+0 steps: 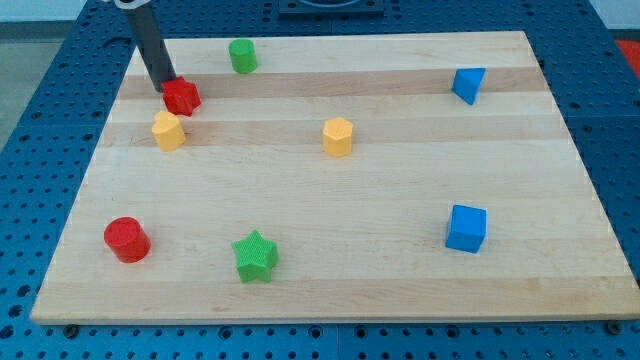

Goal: Move the yellow heart slightly right

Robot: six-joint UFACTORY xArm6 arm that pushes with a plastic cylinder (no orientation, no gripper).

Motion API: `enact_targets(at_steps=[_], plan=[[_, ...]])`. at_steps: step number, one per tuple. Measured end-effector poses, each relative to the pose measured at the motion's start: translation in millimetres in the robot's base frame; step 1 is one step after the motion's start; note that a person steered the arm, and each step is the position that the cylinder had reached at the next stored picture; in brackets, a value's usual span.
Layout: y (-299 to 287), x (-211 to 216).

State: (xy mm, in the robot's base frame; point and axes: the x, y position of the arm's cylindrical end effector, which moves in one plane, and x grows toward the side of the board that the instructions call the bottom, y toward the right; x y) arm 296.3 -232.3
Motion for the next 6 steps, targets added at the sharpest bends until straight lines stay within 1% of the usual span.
enact_targets(at_steps=[1, 2, 3, 4, 5, 6], plan=[[0.0, 3.5], [0.0, 31.8], [-0.1, 50.1], [-23.8, 54.0], [-36.0, 79.4], [-35.6, 92.8]])
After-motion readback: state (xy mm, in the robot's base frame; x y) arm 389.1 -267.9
